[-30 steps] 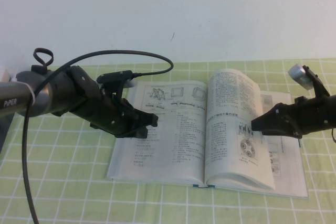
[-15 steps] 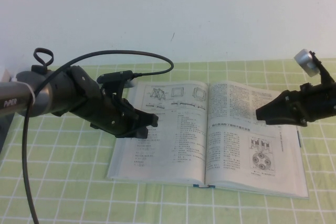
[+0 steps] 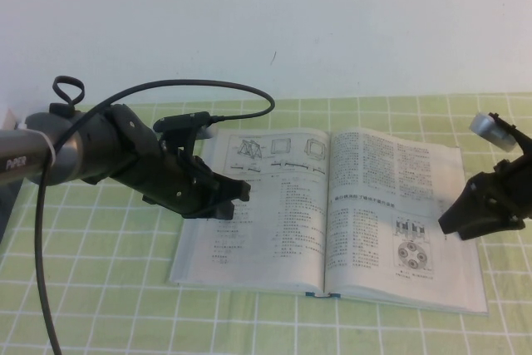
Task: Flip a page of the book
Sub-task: Open the closed book
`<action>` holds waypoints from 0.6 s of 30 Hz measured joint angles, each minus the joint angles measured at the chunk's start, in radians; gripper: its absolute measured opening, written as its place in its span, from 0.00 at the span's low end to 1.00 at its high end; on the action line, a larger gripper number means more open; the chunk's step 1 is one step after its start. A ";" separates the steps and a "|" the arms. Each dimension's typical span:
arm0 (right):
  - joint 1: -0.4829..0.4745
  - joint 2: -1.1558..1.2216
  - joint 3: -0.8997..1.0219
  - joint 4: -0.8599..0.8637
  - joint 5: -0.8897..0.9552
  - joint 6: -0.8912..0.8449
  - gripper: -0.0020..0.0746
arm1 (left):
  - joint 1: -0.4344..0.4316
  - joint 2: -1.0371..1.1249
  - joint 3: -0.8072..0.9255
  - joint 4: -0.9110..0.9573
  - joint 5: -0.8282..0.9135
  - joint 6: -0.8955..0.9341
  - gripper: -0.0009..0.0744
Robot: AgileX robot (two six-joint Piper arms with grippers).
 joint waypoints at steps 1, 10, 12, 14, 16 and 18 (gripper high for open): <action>0.000 0.007 0.000 0.022 0.004 0.002 0.53 | 0.000 0.000 0.000 0.000 0.000 0.000 0.01; 0.032 0.066 0.000 0.233 0.030 -0.085 0.53 | 0.000 0.000 0.000 0.000 0.001 0.000 0.01; 0.046 0.067 0.000 0.245 0.026 -0.103 0.53 | 0.000 0.000 0.000 0.000 0.001 0.000 0.01; 0.058 0.067 0.000 0.256 0.015 -0.114 0.53 | 0.000 0.000 0.000 0.000 0.001 0.000 0.01; 0.064 0.067 0.000 0.268 0.007 -0.117 0.53 | 0.000 0.000 0.000 0.000 0.001 0.000 0.01; 0.065 0.067 0.000 0.283 0.003 -0.121 0.53 | 0.000 0.000 0.000 0.000 0.001 0.000 0.01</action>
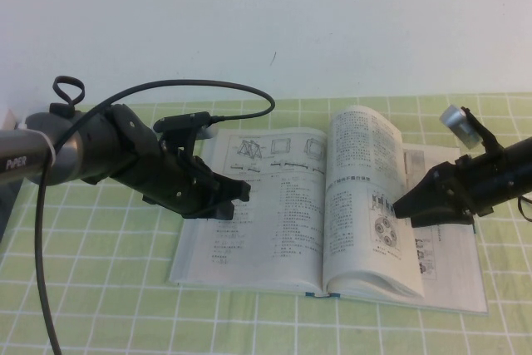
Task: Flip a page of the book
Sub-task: Open the closed book
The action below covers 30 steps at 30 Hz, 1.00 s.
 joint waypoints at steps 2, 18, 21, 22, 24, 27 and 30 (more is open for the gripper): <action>0.000 0.001 0.000 0.014 -0.003 -0.002 0.53 | 0.000 0.000 0.000 0.000 0.000 0.000 0.01; 0.000 -0.030 -0.052 0.010 0.087 -0.006 0.45 | 0.000 0.000 0.000 0.000 0.000 0.000 0.01; 0.000 -0.040 -0.064 0.010 0.107 -0.006 0.38 | 0.000 0.000 0.000 0.000 0.000 0.002 0.01; 0.000 -0.040 -0.071 0.010 0.110 -0.006 0.37 | 0.000 0.000 0.000 0.000 0.000 0.002 0.01; 0.002 -0.040 -0.085 0.010 0.110 -0.006 0.35 | 0.000 0.000 0.000 0.000 0.000 0.002 0.01; 0.003 -0.040 -0.100 0.013 0.112 -0.006 0.35 | 0.000 0.000 0.000 0.000 0.000 0.002 0.01; 0.003 -0.040 -0.100 0.017 0.112 -0.015 0.34 | 0.000 0.000 0.000 0.000 0.000 0.004 0.01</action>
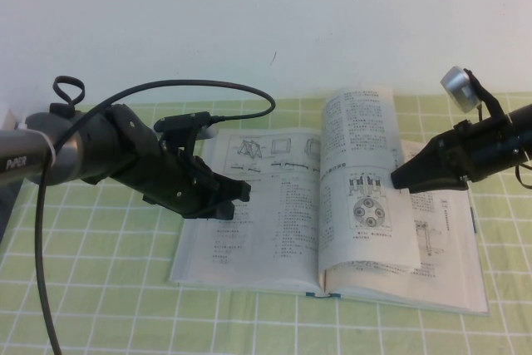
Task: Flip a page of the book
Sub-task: Open the closed book
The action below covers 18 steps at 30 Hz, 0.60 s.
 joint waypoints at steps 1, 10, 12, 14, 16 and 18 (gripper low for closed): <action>0.000 0.000 0.000 0.002 0.000 -0.009 0.34 | 0.000 0.000 0.000 0.000 0.000 0.000 0.01; 0.002 0.000 0.000 0.063 0.000 -0.066 0.38 | 0.000 0.000 0.000 0.000 0.000 0.000 0.01; 0.002 0.000 0.000 0.103 0.000 -0.066 0.42 | 0.000 0.000 0.000 0.000 0.000 0.000 0.01; 0.002 0.000 0.000 0.153 0.000 -0.068 0.46 | 0.000 0.000 0.000 0.000 0.000 0.000 0.01; 0.002 0.000 0.000 0.189 0.000 -0.070 0.48 | 0.000 0.000 0.000 0.000 0.000 0.000 0.01; 0.002 0.000 0.000 0.208 0.000 -0.072 0.49 | 0.000 0.000 0.000 0.000 0.000 0.000 0.01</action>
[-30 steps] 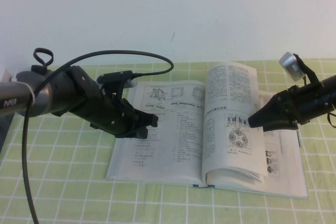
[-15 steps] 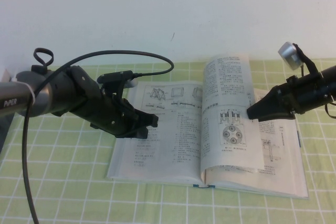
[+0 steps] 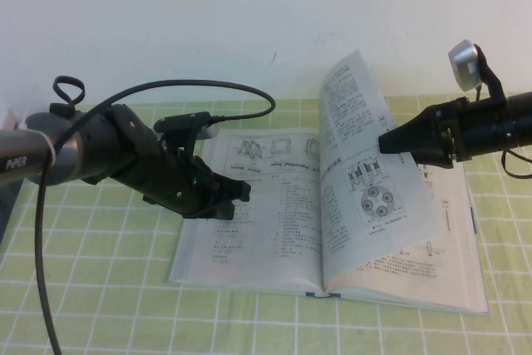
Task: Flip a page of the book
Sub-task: Open the closed book
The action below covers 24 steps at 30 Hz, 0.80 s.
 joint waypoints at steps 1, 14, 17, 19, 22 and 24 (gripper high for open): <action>0.000 0.000 0.000 0.000 0.000 0.000 0.49 | 0.000 0.000 0.000 0.000 0.000 0.000 0.01; 0.124 0.000 -0.006 0.012 0.000 -0.006 0.49 | 0.000 0.000 0.000 0.000 0.001 0.002 0.01; 0.143 0.000 -0.017 0.023 0.000 -0.010 0.49 | 0.000 0.000 0.000 0.000 0.002 0.002 0.01; 0.150 0.000 -0.035 0.027 0.000 -0.010 0.49 | 0.000 0.000 0.000 0.000 0.002 0.002 0.01; 0.159 0.000 -0.068 0.041 0.000 -0.004 0.50 | 0.000 0.000 0.000 0.000 0.002 0.004 0.01; 0.170 0.000 -0.093 0.049 0.000 -0.004 0.50 | 0.000 0.000 0.000 0.000 0.002 0.004 0.01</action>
